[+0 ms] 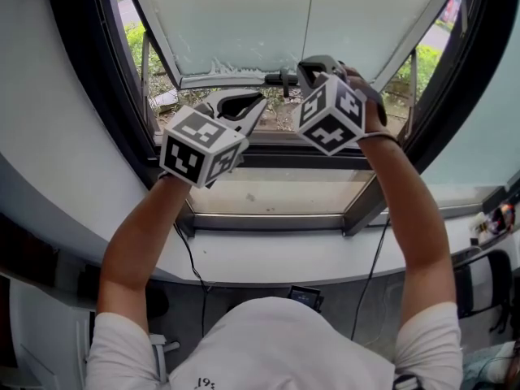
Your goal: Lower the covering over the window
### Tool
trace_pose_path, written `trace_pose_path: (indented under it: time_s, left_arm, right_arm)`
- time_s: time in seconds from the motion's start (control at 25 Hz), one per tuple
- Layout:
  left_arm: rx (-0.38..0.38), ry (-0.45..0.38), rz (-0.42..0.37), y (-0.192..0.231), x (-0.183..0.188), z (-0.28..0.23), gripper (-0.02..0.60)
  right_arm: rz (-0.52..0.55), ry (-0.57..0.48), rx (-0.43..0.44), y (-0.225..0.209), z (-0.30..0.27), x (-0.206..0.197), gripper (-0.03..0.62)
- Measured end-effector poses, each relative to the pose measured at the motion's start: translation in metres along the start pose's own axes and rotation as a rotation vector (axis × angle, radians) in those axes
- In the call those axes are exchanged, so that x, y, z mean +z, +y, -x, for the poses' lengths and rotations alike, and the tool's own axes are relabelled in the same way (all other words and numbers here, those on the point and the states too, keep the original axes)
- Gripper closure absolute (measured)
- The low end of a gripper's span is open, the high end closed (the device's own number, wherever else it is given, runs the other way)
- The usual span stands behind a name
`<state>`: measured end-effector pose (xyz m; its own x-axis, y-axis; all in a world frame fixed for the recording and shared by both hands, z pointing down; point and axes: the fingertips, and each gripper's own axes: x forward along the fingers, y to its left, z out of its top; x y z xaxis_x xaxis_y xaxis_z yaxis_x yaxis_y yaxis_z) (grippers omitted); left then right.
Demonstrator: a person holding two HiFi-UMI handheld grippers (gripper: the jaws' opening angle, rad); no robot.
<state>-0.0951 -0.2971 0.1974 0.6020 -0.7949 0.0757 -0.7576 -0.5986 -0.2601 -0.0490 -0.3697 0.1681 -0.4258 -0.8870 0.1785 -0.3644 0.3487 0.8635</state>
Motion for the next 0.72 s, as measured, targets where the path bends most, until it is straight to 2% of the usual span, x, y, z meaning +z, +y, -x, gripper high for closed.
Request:
trace_pose_path:
  time_s: [0.2,0.72]
  left_arm:
    - [0.005,0.007,-0.002,0.003,-0.003,0.002,0.563]
    - [0.019,0.005,-0.003,0.009,-0.004,0.006,0.563]
  right_arm:
    - [-0.012,0.026,0.031,0.026,-0.006,-0.018,0.572]
    - [-0.057,0.055,0.056,0.053,-0.007,-0.031,0.572]
